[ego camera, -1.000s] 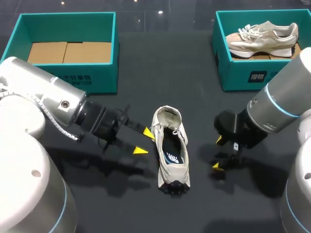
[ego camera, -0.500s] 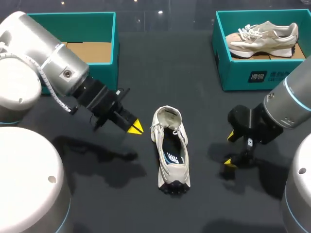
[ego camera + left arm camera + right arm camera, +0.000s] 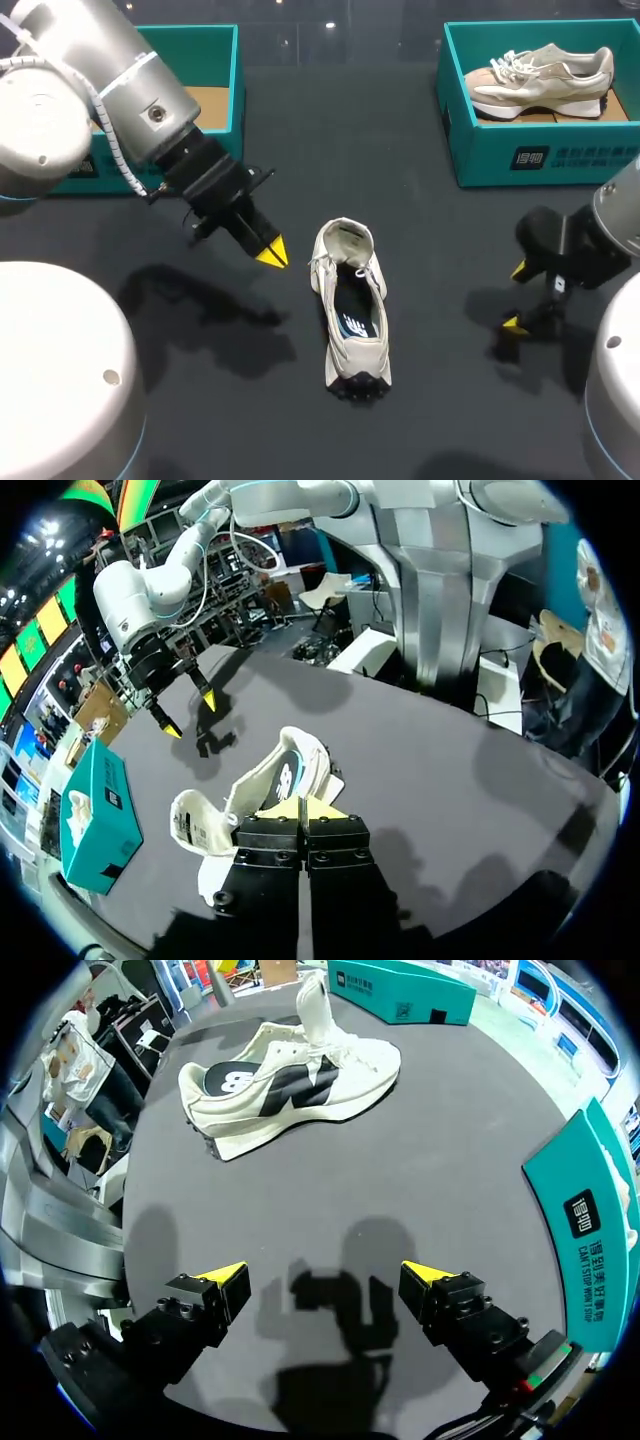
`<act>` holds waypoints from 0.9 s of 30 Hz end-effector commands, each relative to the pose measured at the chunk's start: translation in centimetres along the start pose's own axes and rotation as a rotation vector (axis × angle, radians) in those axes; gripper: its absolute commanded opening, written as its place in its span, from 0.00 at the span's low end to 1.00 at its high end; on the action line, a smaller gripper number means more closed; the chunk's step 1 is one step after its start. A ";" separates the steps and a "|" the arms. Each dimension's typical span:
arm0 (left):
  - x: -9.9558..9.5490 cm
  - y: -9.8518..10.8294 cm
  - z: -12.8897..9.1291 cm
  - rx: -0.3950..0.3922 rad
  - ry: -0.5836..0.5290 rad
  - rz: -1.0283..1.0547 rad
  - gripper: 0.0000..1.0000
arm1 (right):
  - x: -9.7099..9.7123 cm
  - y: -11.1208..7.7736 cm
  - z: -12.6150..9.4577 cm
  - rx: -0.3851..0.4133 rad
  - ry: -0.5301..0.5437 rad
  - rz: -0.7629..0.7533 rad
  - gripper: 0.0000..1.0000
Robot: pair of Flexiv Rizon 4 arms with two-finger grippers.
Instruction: Take the shoe out of the shoebox, open the shoe tongue, remove and reinsert the insole, then place the shoe into the shoebox
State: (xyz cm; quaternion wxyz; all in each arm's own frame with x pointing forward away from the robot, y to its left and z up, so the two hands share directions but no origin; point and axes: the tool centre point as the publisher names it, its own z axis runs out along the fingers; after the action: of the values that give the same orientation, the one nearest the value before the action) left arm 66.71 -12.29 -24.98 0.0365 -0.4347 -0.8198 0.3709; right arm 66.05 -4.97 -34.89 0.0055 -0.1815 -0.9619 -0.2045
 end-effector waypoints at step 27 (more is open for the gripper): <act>-5.0 -0.6 4.9 -0.152 0.496 0.360 0.00 | -0.6 -2.8 -2.5 0.064 -0.036 0.082 1.00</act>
State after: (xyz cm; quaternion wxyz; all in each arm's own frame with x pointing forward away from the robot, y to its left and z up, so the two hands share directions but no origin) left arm 67.74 -18.10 -26.78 0.0824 -0.6275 -0.7319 0.2525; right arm 65.65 -8.51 -33.82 0.0036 -0.2244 -0.9594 -0.1709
